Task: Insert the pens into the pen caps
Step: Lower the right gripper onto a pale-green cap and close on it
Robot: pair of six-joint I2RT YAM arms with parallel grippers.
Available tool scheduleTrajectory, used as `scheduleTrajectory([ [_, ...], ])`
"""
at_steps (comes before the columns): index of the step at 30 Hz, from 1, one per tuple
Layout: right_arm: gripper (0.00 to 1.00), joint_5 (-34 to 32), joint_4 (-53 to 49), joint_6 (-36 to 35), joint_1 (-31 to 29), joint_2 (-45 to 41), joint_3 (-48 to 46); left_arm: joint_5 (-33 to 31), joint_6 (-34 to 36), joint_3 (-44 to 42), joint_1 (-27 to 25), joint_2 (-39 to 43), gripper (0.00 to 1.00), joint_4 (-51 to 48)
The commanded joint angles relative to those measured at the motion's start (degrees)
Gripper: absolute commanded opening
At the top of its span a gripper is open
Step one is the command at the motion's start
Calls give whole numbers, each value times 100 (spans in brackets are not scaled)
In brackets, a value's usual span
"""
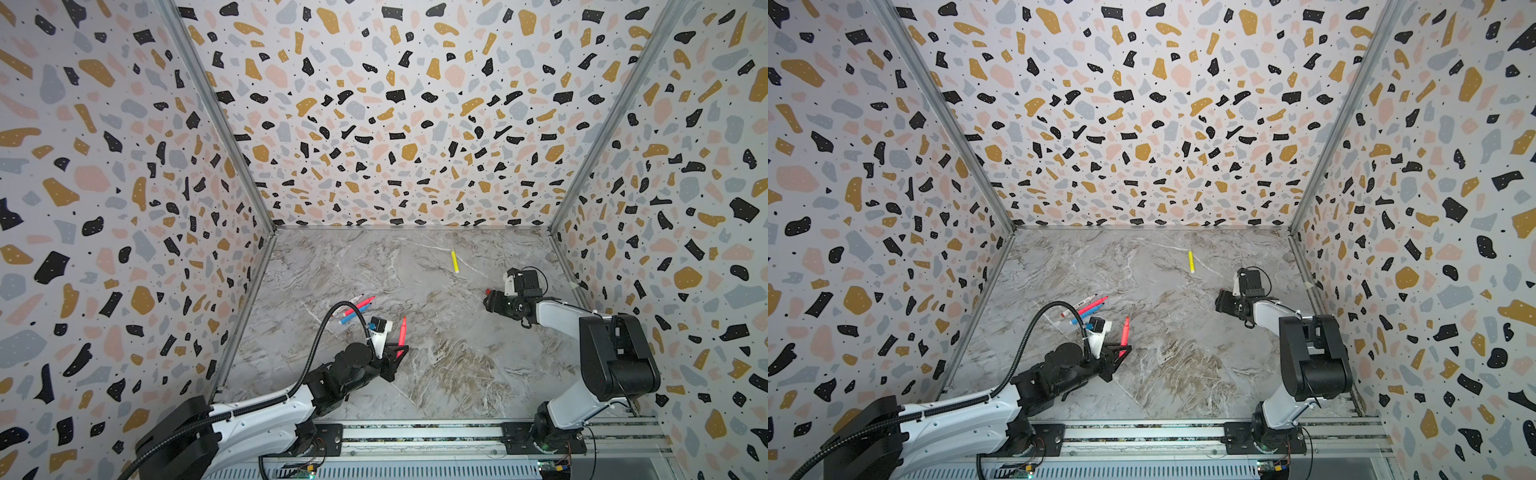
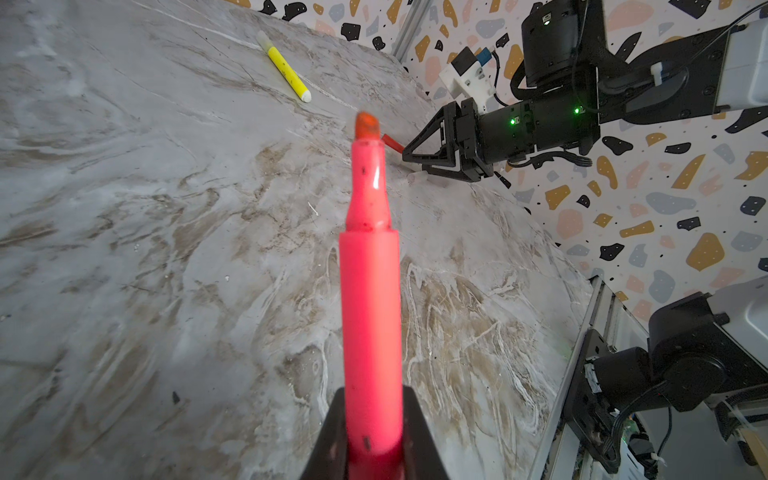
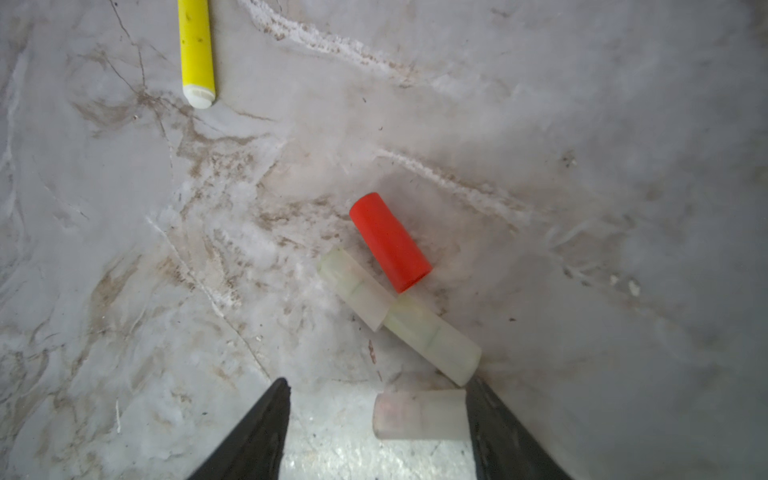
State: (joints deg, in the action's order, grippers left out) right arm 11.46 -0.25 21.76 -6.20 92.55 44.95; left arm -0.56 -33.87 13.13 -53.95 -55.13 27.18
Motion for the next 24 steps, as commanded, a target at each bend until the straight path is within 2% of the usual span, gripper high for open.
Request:
scheduleTrajectory([
  [1, 67, 126, 49, -7, -196, 21, -4, -50, 63, 40, 32, 1, 0, 235],
  [15, 66, 6, 321, 329, -1428, 65, -60, -50, 56, 16, 28, 31, 0, 252],
  [21, 65, 512, 364, 93, -1900, 448, 477, -46, 51, -11, 34, 94, 0, 231],
  [24, 65, 450, 211, 16, -2083, 547, 739, -75, 38, -38, 28, 198, 0, 185],
])
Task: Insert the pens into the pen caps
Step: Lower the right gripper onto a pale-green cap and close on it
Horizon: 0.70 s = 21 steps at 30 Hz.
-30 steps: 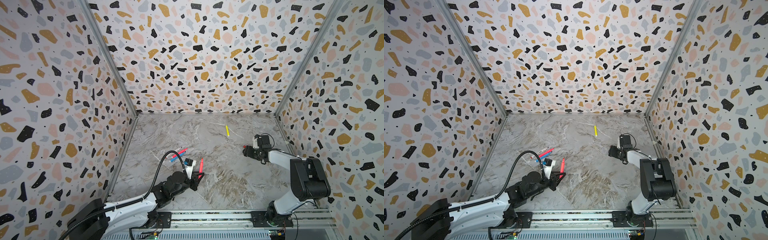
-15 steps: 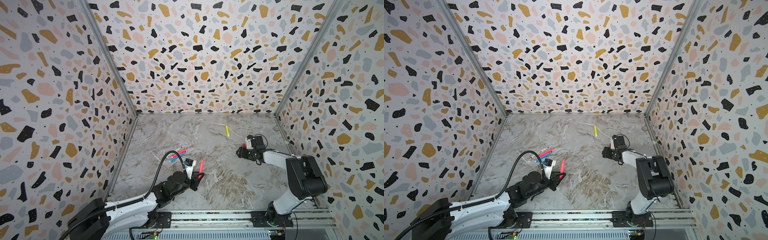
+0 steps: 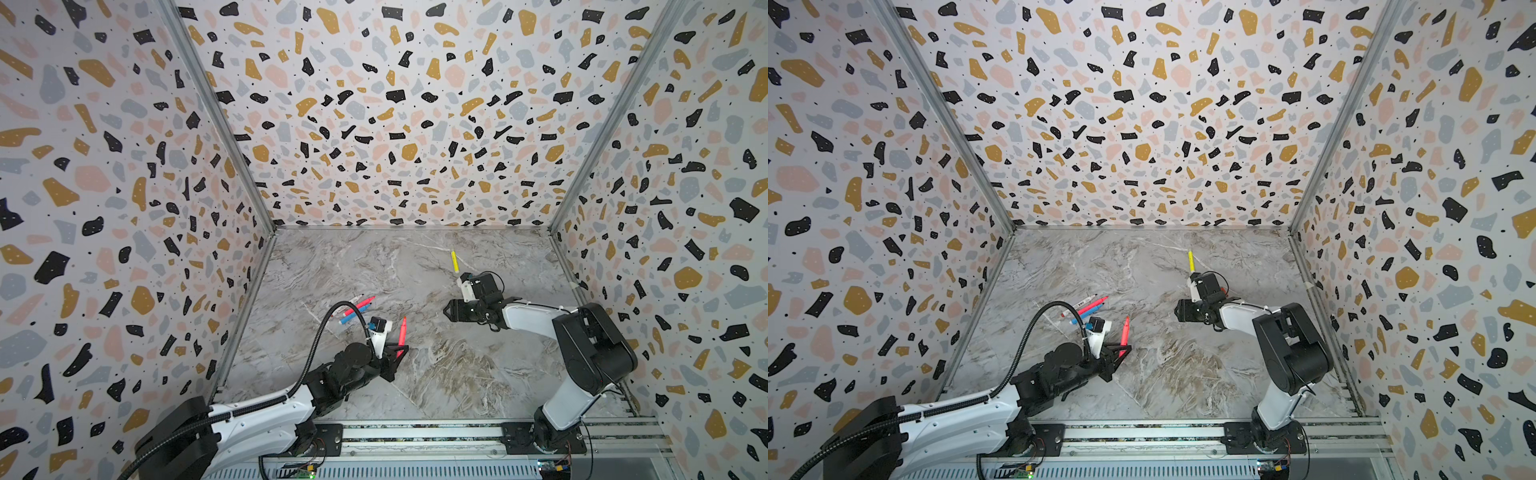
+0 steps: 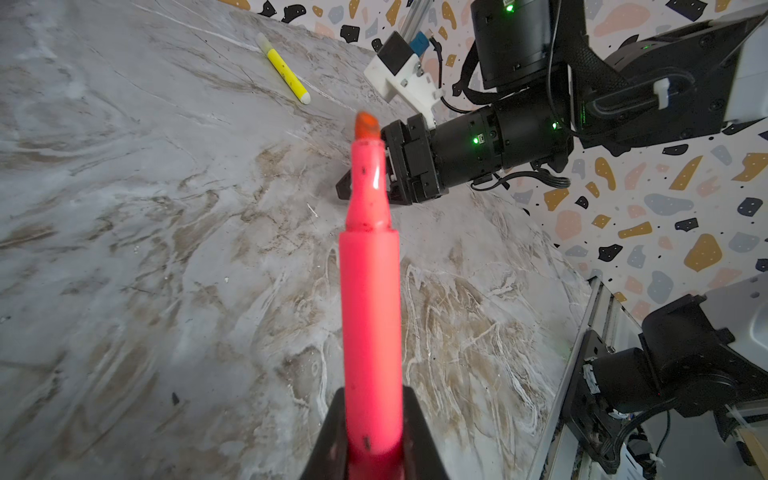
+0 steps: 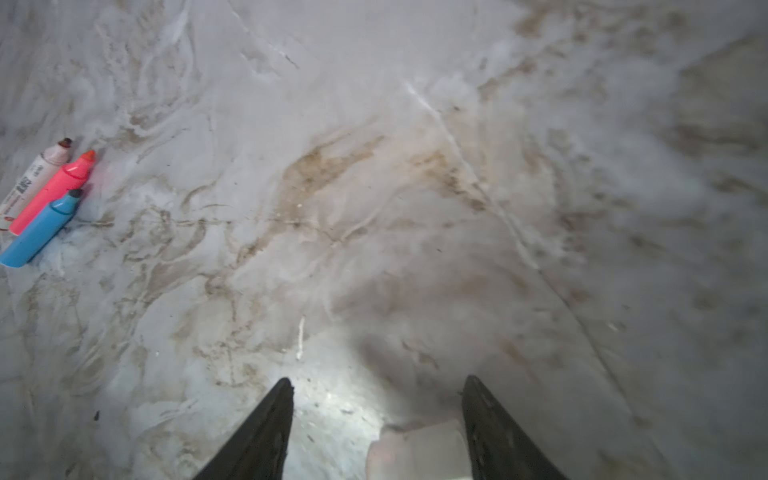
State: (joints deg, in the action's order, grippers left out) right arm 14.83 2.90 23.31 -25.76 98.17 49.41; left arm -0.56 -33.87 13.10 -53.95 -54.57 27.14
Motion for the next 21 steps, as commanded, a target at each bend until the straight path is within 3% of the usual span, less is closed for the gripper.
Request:
scheduleTrajectory([
  [1, 65, 95, -105, -145, -155, -38, 327, -83, 32, -55, 32, 180, 0, 166],
  [6, 65, -56, -150, -136, -184, -314, 348, -154, 39, -106, 28, 365, 0, 49],
  [14, 61, -1030, -979, 165, -247, -660, 295, -138, 64, -80, 31, 316, 0, 59],
  [21, 61, -806, -775, 419, -360, -810, -164, -102, 95, -38, 33, 214, 0, 29],
])
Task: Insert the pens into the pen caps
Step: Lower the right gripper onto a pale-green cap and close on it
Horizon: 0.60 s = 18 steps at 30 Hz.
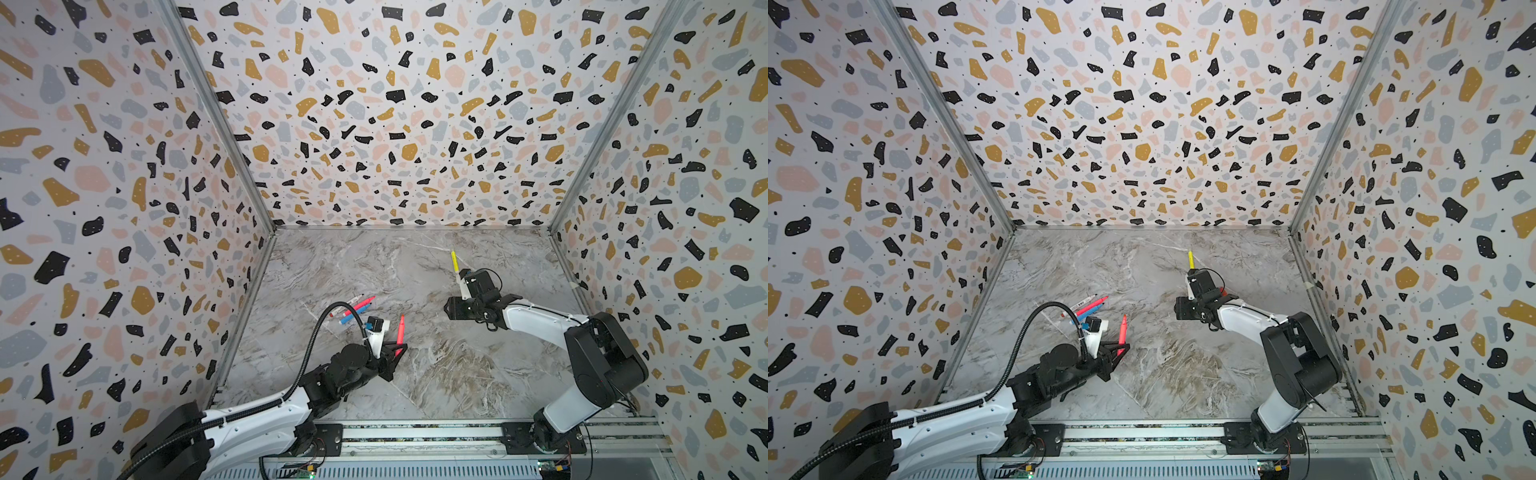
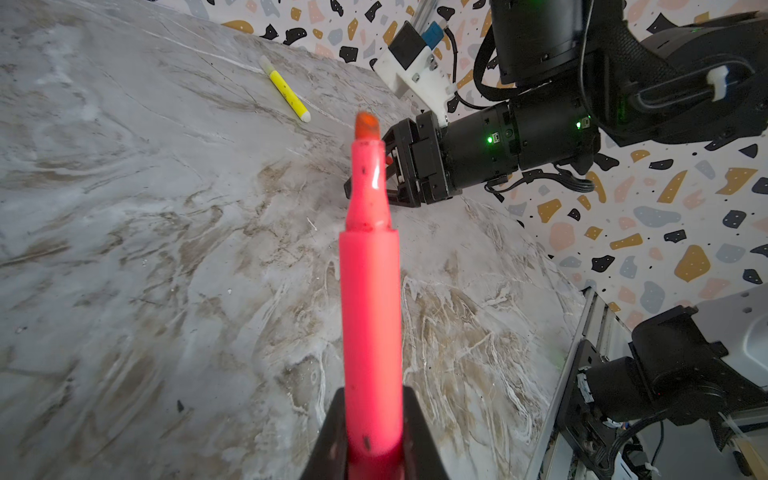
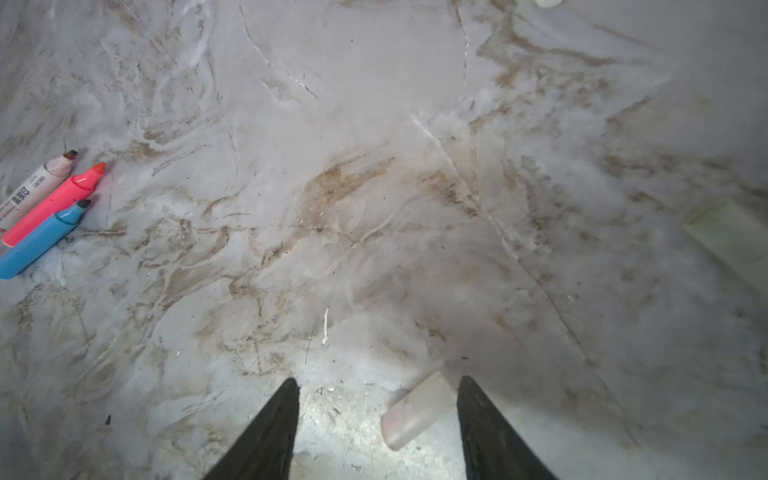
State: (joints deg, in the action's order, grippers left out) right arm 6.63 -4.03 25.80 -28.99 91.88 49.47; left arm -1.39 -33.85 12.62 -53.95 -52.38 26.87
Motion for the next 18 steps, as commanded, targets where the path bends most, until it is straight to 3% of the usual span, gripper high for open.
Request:
scheduleTrajectory([
  [1, 61, 20, -84, 201, -43, -154, -184, -11, 89, 20, 26, 0, 0, 46],
  [18, 61, 310, 131, 210, -138, 532, 110, -87, 62, -49, 30, 126, 0, -51],
])
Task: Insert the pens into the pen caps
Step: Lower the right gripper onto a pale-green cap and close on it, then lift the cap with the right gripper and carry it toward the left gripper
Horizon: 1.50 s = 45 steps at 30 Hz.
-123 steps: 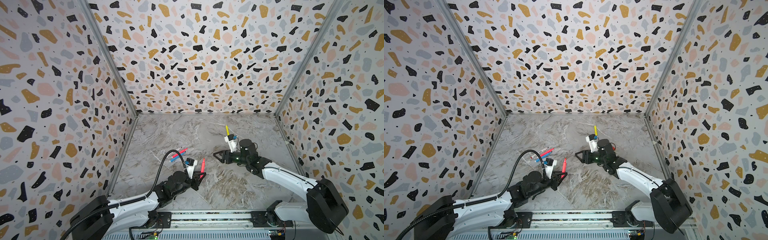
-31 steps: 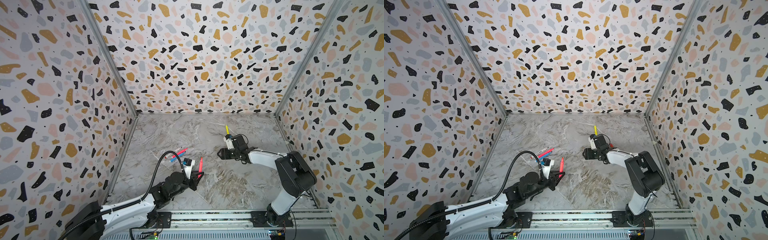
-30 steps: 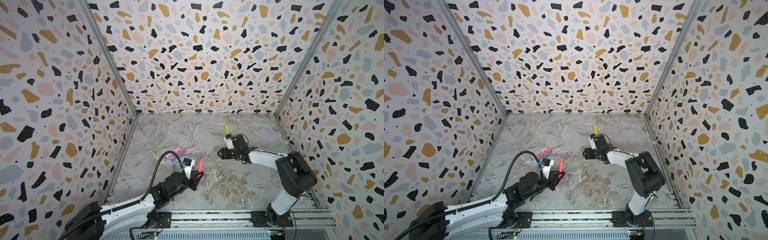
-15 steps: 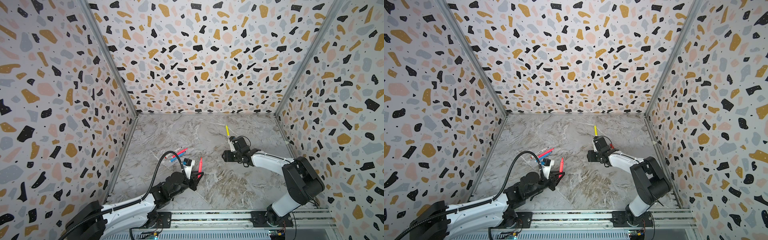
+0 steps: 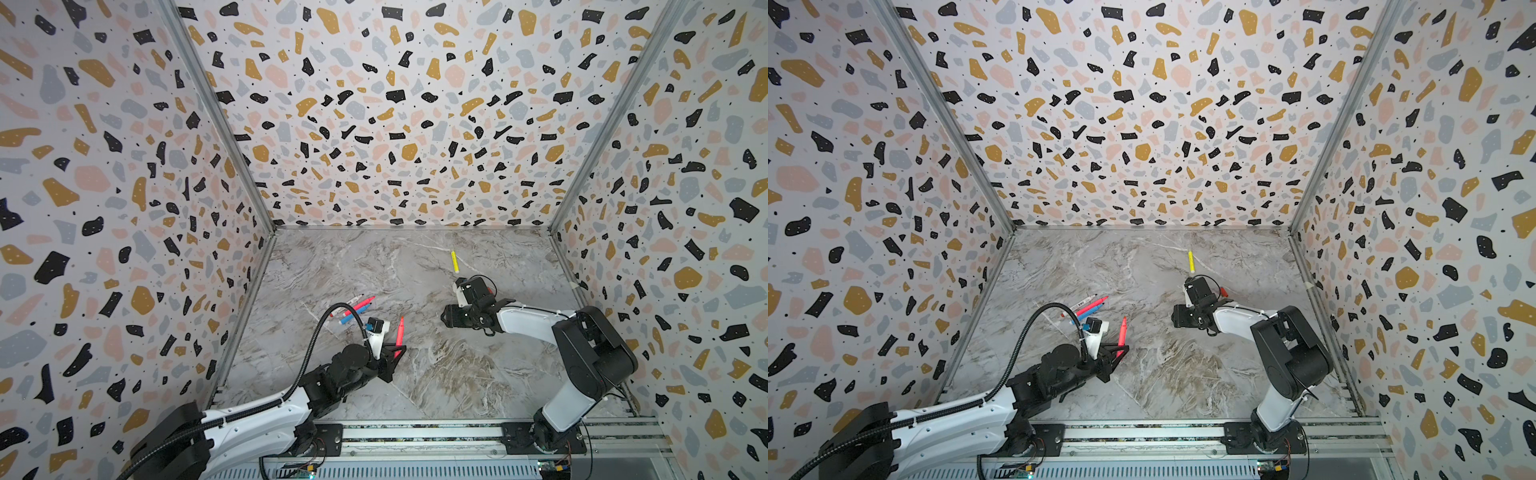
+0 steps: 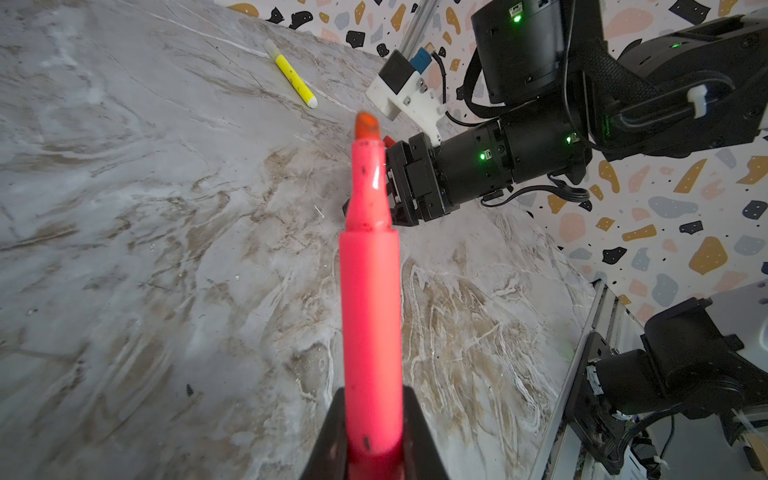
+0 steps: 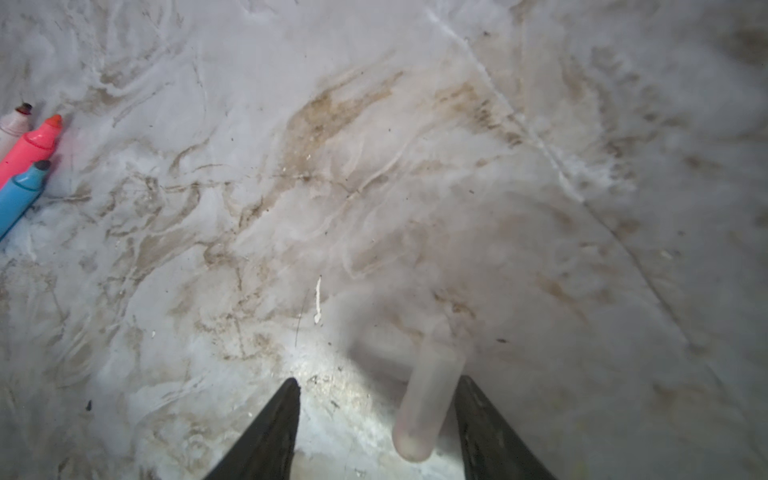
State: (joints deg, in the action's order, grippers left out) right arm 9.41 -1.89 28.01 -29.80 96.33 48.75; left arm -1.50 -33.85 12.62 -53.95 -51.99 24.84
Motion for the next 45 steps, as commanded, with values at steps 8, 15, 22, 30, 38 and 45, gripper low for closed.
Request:
scheduleTrajectory([
  [8, 57, -927, -690, -203, -324, 234, 499, -114, 53, -102, 27, 147, 0, 131],
  [15, 47, -1512, -1054, -421, -481, 366, 656, -96, 53, -98, 33, 107, 0, 135],
  [22, 34, -1810, -1360, -662, -548, 593, 907, -92, 54, -78, 33, 68, 0, 153],
  [30, 17, -1974, -1679, -969, -756, 870, 1097, -60, 86, -33, 33, 0, 0, 144],
  [38, 7, -1659, -1670, -1009, -820, 401, 1068, -26, 80, 12, 32, 30, 0, 120],
  [45, 7, -323, -675, -963, -796, -1131, 590, 60, 106, -41, 22, 196, 0, 247],
])
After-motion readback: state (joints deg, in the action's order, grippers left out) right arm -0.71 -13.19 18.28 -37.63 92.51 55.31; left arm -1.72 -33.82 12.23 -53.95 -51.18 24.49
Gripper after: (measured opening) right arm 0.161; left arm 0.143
